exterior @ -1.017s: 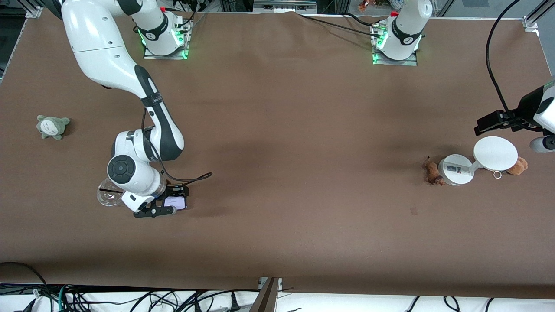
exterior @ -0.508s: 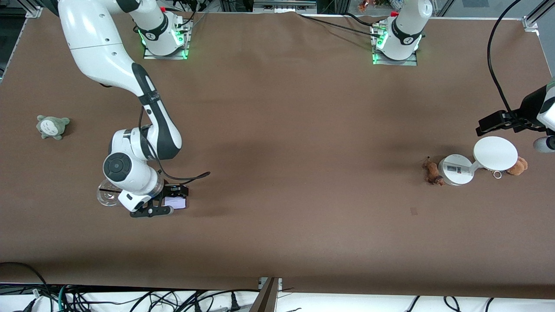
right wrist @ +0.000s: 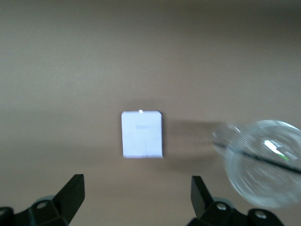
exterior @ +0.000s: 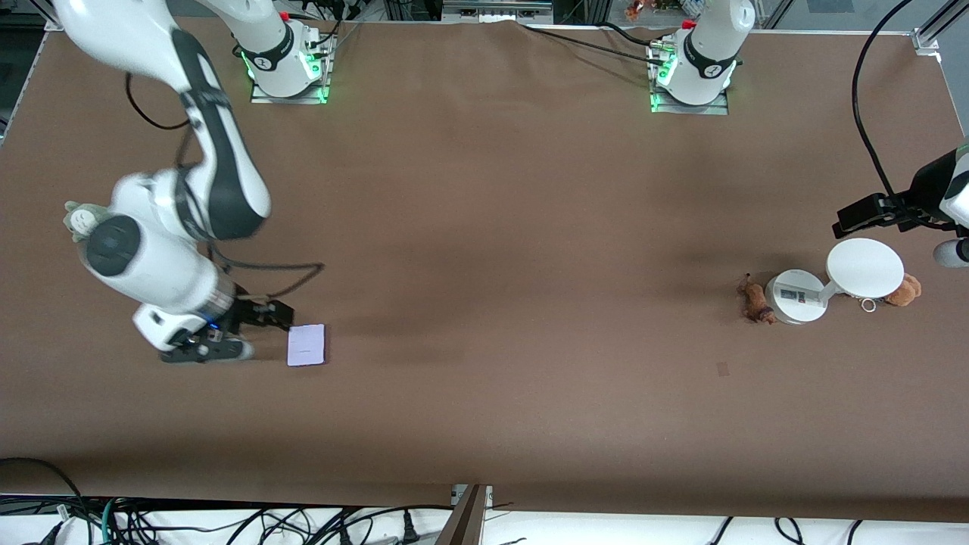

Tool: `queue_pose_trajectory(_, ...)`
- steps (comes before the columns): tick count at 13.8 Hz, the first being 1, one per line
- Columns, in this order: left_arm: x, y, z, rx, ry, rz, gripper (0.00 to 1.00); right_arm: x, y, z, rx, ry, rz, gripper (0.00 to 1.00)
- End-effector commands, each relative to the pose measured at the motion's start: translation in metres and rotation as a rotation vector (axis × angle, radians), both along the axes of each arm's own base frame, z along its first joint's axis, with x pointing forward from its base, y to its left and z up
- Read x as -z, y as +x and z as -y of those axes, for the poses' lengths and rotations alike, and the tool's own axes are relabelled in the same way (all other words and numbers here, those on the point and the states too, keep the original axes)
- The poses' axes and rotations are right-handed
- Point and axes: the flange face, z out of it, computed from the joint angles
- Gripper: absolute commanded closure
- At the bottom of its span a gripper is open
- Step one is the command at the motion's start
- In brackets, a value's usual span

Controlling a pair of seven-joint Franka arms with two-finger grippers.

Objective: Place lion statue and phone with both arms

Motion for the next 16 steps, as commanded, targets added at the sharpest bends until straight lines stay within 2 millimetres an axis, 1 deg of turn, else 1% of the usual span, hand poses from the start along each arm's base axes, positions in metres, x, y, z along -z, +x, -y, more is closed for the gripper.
queue_pose_trajectory(1, -0.005, 0.003, -0.001, 0.012, -0.017, 0.002, 0.00, -0.068, -0.042, 0.011, 0.012, 0.030, -0.061, 0.00)
queue_pose_trajectory(2, -0.005, 0.003, -0.001, 0.012, -0.013, 0.002, 0.00, -0.096, -0.055, 0.016, 0.012, 0.035, -0.064, 0.00)
queue_pose_trajectory(4, -0.005, 0.003, -0.001, 0.012, -0.012, 0.002, 0.00, -0.134, -0.078, 0.048, 0.054, 0.039, -0.104, 0.00)
queue_pose_trajectory(5, -0.005, 0.003, -0.001, 0.012, -0.015, 0.002, 0.00, -0.154, -0.091, 0.059, 0.067, 0.043, -0.118, 0.00)
queue_pose_trajectory(6, -0.005, 0.003, -0.001, 0.012, -0.016, 0.002, 0.00, -0.170, -0.104, 0.072, 0.082, 0.048, -0.132, 0.00)
queue_pose_trajectory(7, -0.005, 0.003, -0.001, 0.012, -0.016, 0.002, 0.00, -0.180, -0.111, 0.080, 0.086, 0.051, -0.140, 0.00)
queue_pose_trajectory(8, -0.005, 0.003, -0.001, 0.012, -0.016, 0.002, 0.00, -0.182, -0.113, 0.085, 0.084, 0.050, -0.146, 0.00)
queue_pose_trajectory(10, -0.005, 0.003, -0.001, 0.012, -0.016, 0.002, 0.00, -0.184, -0.113, 0.082, 0.075, 0.048, -0.143, 0.00)
queue_pose_trajectory(12, -0.005, 0.003, -0.001, 0.012, -0.016, 0.002, 0.00, -0.191, -0.110, 0.077, 0.068, 0.047, -0.128, 0.00)
queue_pose_trajectory(13, -0.005, 0.003, -0.001, 0.012, -0.018, 0.002, 0.00, -0.193, -0.108, 0.079, 0.062, 0.047, -0.119, 0.00)
queue_pose_trajectory(14, -0.005, 0.003, -0.001, 0.012, -0.018, 0.002, 0.00, -0.190, -0.106, 0.081, 0.042, 0.045, -0.124, 0.00)
queue_pose_trajectory(16, -0.005, 0.003, -0.001, 0.012, -0.018, 0.004, 0.00, -0.190, -0.105, 0.082, 0.009, 0.033, -0.121, 0.00)
